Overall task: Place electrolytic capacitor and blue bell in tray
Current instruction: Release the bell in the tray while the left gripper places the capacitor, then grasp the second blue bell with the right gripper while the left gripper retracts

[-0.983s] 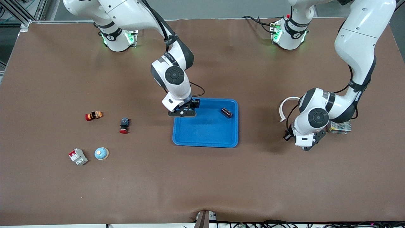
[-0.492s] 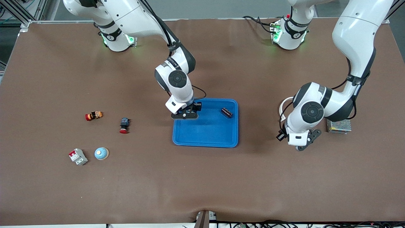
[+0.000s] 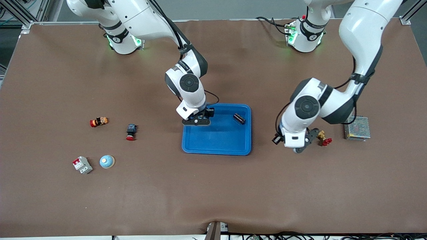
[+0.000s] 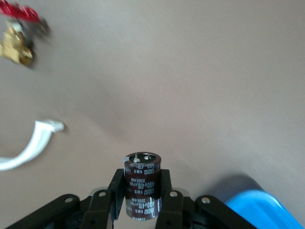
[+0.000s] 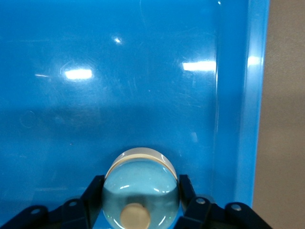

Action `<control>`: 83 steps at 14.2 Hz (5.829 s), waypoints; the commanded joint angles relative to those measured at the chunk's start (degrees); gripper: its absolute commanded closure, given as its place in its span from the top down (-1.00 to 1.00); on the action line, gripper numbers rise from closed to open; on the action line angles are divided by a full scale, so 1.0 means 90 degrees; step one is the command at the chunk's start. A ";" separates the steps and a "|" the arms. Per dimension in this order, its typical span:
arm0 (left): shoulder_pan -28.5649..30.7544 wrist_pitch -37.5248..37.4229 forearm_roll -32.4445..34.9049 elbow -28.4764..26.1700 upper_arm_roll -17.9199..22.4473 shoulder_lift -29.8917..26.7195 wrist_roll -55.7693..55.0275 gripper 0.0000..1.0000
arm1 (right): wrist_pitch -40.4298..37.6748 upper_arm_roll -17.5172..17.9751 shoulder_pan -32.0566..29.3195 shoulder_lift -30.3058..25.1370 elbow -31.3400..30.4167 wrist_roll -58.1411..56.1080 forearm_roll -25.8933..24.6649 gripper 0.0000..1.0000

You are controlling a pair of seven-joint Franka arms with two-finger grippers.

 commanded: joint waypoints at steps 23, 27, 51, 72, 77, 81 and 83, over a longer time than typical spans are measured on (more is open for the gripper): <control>-0.2557 0.0235 -0.0111 0.1985 0.1151 0.1906 -0.1641 1.00 | -0.3190 -0.0125 -0.2958 -0.1049 0.1455 -0.6223 -0.0046 1.00; -0.2420 0.0148 -0.0150 0.2053 0.1083 0.1604 -0.1563 1.00 | -0.3083 -0.0125 -0.3515 -0.0990 0.1455 -0.7815 -0.0211 1.00; 0.0178 -0.3612 -0.1634 0.2260 0.1422 -0.2116 0.6325 1.00 | -0.0848 -0.0067 -0.4786 0.0484 0.1300 -1.1207 -0.0252 1.00; -0.0897 -0.4226 -0.2543 0.1350 0.3641 -0.3885 0.8105 1.00 | -0.0026 -0.0047 -0.4815 0.0690 0.0820 -1.1421 0.0051 1.00; -0.0838 -0.4306 -0.2543 0.1399 0.3631 -0.3886 0.8095 1.00 | -0.0036 -0.0047 -0.4815 0.0690 0.0820 -1.1412 0.0178 1.00; -0.0819 -0.4306 -0.2552 0.1438 0.3631 -0.3837 0.8105 1.00 | -0.0036 -0.0047 -0.4815 0.0690 0.0820 -1.1422 0.0207 0.83; -0.0828 -0.4306 -0.2552 0.1438 0.3631 -0.3817 0.8105 1.00 | -0.0036 -0.0047 -0.4815 0.0699 0.0820 -1.1412 0.0207 0.66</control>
